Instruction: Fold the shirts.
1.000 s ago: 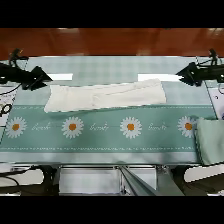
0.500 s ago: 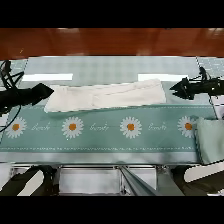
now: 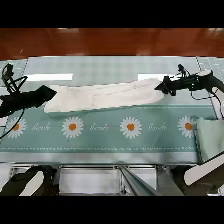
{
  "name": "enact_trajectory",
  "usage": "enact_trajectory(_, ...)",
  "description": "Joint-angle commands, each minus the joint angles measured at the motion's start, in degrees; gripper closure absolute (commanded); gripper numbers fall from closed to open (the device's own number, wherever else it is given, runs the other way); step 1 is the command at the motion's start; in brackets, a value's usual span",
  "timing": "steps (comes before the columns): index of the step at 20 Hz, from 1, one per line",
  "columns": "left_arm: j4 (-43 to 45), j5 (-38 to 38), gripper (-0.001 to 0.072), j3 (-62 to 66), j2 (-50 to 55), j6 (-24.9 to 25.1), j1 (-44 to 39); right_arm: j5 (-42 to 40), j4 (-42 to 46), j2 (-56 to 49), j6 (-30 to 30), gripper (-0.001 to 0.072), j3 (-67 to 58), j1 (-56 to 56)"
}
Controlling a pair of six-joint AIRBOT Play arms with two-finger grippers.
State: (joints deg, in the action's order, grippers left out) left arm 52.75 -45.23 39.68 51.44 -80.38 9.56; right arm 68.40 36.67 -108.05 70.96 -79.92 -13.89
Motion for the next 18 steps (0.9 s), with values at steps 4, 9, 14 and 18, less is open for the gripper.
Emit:
enact_trajectory(4,-3.37,2.38,0.0684,-0.07,-0.07,1.36,-2.71,7.3,9.4,9.9,1.25,0.069,-5.95,1.49)
enact_trajectory(9,-5.22,6.58,0.0685,7.26,12.61,1.27,-18.56,8.44,18.4,29.38,4.02,0.069,-0.48,1.62)
enact_trajectory(14,-5.2,-0.94,0.0685,31.93,37.99,-0.26,-36.61,8.83,17.03,47.76,5.51,0.069,9.25,2.8)
enact_trajectory(18,-5.2,-9.88,0.0685,50.47,53.7,-5.11,-47.45,9.05,16.85,56.57,7.89,0.069,13.57,6.8)
